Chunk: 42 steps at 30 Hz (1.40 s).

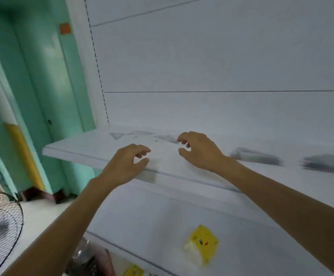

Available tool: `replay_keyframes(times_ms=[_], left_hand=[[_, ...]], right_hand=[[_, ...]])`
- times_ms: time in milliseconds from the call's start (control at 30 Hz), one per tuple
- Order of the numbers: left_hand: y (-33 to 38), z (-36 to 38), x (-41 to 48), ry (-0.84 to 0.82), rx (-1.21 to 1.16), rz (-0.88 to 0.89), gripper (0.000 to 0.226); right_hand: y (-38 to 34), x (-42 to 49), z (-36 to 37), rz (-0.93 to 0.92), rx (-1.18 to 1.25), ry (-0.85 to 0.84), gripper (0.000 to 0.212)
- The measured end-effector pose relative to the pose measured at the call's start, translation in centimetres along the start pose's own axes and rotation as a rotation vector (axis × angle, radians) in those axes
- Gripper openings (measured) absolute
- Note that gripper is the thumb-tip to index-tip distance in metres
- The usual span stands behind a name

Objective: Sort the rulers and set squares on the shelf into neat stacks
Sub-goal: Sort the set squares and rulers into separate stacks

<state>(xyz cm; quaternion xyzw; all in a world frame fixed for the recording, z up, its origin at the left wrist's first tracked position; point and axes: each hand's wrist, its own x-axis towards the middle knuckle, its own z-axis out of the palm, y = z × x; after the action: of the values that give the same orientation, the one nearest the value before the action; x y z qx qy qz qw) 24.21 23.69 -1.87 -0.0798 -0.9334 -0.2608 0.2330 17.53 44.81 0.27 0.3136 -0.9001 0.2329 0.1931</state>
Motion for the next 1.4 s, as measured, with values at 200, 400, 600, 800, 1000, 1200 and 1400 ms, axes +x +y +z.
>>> replay_keyframes(times_ms=[200, 400, 600, 800, 1000, 1200, 1400], left_hand=[[-6.0, -3.1, -0.8, 0.016, 0.021, 0.013, 0.027], [-10.7, -4.0, 0.0, 0.01, 0.005, -0.002, 0.027], [-15.4, -3.9, 3.6, -0.001, 0.001, -0.026, 0.028], [-20.2, -3.9, 10.2, -0.004, 0.065, -0.015, 0.027], [-24.5, -3.3, 15.0, -0.044, 0.109, -0.008, 0.029], [-26.5, -2.2, 18.1, -0.229, 0.146, -0.002, 0.043], [-27.4, -3.2, 17.8, -0.391, 0.263, 0.082, 0.036]], right_hand=[[-2.1, 3.2, 4.6, 0.108, 0.033, -0.015, 0.03], [-3.8, 6.6, 8.4, 0.108, 0.044, -0.044, 0.028], [-3.2, 12.1, 10.9, 0.1, -0.017, -0.088, 0.03], [-0.1, 19.9, 13.0, 0.116, -0.08, -0.179, 0.032], [1.4, 26.3, 17.0, 0.133, -0.034, -0.26, 0.036], [1.1, 29.4, 20.9, 0.157, -0.079, -0.296, 0.046], [0.4, 30.0, 21.9, 0.124, -0.137, -0.291, 0.035]])
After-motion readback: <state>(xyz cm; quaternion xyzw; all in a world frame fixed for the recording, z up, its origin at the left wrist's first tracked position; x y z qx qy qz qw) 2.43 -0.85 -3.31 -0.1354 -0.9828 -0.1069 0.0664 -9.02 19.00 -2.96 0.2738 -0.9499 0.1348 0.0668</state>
